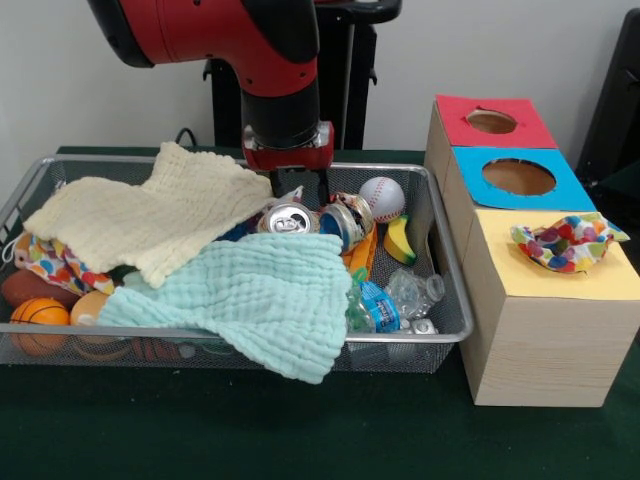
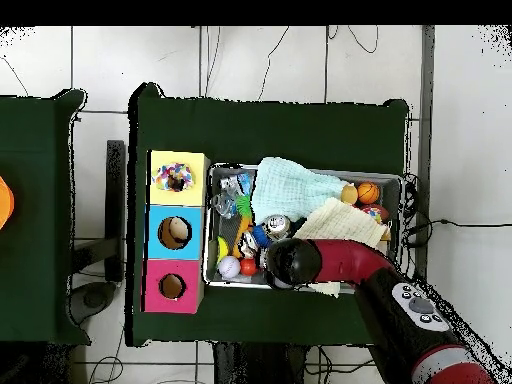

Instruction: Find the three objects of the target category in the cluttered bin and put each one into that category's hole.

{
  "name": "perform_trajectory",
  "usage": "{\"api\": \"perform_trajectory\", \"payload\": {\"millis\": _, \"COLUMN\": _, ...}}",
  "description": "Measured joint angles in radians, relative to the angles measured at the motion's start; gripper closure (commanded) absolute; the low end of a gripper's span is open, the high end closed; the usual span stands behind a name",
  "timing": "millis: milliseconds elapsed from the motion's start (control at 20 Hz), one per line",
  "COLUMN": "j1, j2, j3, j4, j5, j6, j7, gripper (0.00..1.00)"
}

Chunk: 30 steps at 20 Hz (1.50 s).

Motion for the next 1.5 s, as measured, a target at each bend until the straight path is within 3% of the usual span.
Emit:
{"api": "perform_trajectory", "payload": {"millis": 50, "j1": 0.000, "j2": -0.001, "j3": -0.004, "j4": 0.000, "j5": 0.000, "j6": 0.000, "j7": 0.000, "gripper": 1.00}}
{"api": "perform_trajectory", "payload": {"millis": 1000, "j1": 0.000, "j2": -0.005, "j3": -0.008, "j4": 0.000, "j5": 0.000, "j6": 0.000, "j7": 0.000, "gripper": 1.00}}
{"api": "perform_trajectory", "payload": {"millis": 1500, "j1": -0.028, "j2": -0.122, "j3": -0.001, "j4": 0.030, "j5": 0.006, "j6": 0.000, "j7": 0.000, "gripper": 1.00}}
